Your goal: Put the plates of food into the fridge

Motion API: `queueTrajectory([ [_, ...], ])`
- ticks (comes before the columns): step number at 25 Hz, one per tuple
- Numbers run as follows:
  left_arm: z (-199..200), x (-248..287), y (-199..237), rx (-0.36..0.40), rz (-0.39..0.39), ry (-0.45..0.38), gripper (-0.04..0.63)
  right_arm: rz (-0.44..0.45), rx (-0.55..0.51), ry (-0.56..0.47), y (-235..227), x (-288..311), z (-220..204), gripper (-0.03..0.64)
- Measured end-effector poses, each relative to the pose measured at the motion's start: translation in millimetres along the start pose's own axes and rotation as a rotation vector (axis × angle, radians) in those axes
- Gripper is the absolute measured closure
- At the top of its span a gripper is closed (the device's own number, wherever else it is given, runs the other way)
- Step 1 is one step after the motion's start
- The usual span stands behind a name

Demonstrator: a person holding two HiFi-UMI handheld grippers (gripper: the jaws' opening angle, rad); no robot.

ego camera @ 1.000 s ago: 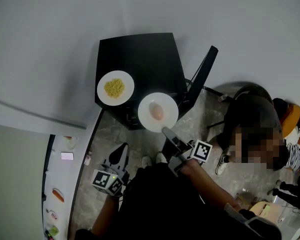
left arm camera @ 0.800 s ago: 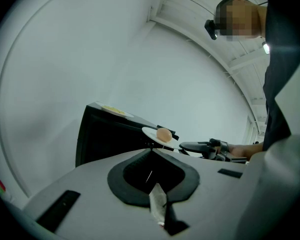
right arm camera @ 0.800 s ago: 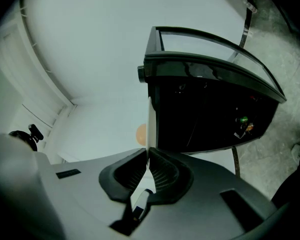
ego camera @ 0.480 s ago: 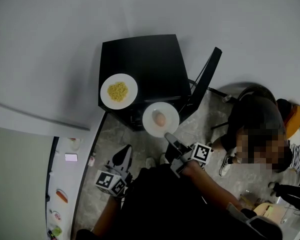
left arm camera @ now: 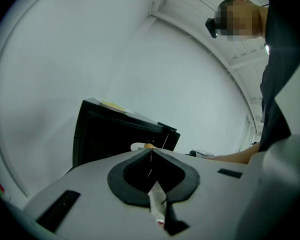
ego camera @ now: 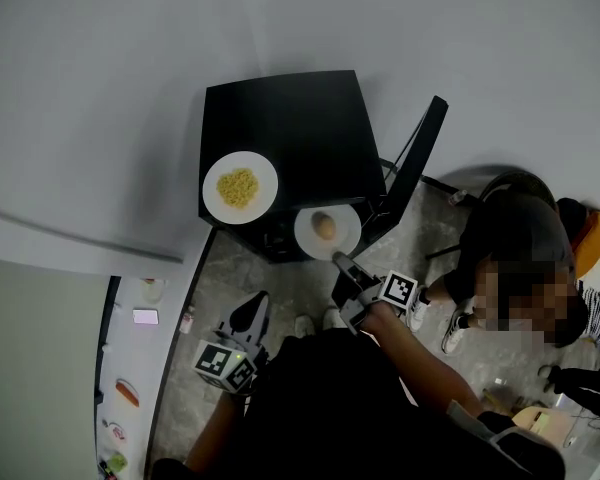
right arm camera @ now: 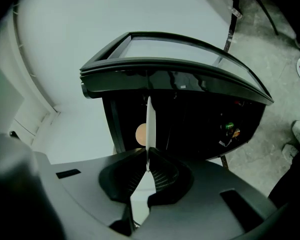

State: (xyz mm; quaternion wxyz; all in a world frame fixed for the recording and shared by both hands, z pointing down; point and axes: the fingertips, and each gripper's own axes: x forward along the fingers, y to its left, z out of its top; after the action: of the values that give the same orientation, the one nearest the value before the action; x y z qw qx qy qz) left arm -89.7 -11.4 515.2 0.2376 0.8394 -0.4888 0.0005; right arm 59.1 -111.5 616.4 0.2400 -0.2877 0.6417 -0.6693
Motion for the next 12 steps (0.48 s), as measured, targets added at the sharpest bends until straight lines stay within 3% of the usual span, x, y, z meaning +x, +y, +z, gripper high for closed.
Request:
queueTrajectory([
  [12,-3,-3,7,-0.011,0.029,0.012,0.571,-0.086,0.021,-0.053,-44,22,20,0.581],
])
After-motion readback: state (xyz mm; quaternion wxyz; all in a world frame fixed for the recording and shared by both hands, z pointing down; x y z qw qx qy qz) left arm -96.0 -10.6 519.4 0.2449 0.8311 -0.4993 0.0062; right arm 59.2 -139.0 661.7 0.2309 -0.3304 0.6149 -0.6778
